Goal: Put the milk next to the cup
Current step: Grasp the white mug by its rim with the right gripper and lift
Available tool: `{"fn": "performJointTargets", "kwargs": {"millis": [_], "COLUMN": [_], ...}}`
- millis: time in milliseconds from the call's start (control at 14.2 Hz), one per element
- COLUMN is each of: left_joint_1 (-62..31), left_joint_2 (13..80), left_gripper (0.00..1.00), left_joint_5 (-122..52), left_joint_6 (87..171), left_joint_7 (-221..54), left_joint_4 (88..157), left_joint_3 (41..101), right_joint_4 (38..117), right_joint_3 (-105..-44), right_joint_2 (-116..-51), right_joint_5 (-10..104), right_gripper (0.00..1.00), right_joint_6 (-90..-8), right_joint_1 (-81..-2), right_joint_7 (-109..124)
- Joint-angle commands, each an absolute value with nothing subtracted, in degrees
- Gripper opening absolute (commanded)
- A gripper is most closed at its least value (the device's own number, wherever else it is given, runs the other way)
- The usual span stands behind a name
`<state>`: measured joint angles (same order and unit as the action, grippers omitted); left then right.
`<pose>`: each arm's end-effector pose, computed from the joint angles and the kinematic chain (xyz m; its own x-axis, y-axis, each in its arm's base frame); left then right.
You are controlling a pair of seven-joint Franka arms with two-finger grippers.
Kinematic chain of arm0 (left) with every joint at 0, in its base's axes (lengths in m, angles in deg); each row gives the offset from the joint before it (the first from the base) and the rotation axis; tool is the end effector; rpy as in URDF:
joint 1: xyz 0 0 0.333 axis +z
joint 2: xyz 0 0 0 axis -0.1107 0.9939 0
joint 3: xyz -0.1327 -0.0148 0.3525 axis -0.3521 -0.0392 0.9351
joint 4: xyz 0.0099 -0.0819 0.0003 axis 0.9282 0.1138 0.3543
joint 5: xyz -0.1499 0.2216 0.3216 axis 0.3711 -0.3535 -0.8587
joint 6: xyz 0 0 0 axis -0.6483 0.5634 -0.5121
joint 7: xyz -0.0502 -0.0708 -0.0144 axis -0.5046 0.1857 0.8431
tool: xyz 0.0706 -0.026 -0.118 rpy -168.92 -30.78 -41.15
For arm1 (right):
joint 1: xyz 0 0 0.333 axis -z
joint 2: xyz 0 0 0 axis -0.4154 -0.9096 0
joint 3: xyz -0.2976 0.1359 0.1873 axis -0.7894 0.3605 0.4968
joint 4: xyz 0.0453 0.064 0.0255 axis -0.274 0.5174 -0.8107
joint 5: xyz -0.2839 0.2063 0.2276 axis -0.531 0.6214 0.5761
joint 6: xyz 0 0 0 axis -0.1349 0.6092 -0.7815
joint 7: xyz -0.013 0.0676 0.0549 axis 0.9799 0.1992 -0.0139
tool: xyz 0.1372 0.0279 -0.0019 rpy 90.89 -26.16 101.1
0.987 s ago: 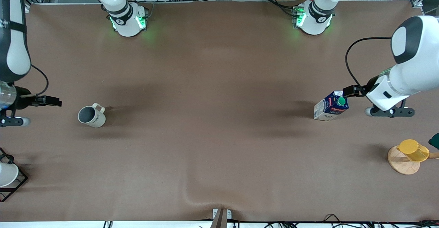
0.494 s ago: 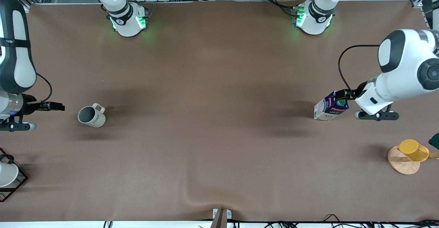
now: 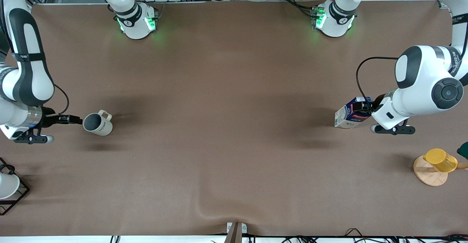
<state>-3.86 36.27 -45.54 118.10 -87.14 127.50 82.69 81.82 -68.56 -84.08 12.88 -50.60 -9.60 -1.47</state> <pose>0.6268 -0.0391 0.3850 0.9695 -0.0346 -0.2427 -0.0365 -0.9993 -0.0032 0.6451 -0.1613 0.3075 0.9854 -0.0306 -0.1677 -0.0463 -0.9948 -0.0909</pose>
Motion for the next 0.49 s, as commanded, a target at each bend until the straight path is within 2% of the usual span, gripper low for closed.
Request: {"fn": "performJointTargets", "kwargs": {"millis": [0, 71, 353, 423], "left_joint_1": [-3.81, -3.81, -3.63, -3.63], "left_joint_2": [37.36, 37.45, 37.45, 37.45], "left_gripper": [1.00, 1.00, 1.00, 0.95], "left_joint_5": [-47.01, -47.01, -47.01, -47.01], "left_joint_6": [119.30, 119.31, 119.31, 119.31], "left_joint_7": [-86.96, -86.96, -87.14, -87.14], "left_joint_4": [127.87, 127.96, 129.01, 129.10], "left_joint_3": [82.55, 82.55, 82.55, 82.55], "right_joint_4": [81.97, 81.97, 83.45, 85.03], "right_joint_3": [-68.13, -68.13, -68.13, -68.13], "right_joint_2": [-85.52, -85.61, -86.93, -86.84], "right_joint_5": [14.18, 14.18, 14.18, 14.18], "right_gripper": [0.59, 0.56, 0.56, 0.56], "right_joint_6": [-52.34, -52.34, -54.96, -56.80], "right_joint_1": [-9.25, -9.25, -9.25, -9.25], "right_joint_7": [-2.16, -2.16, -2.16, -2.16]}}
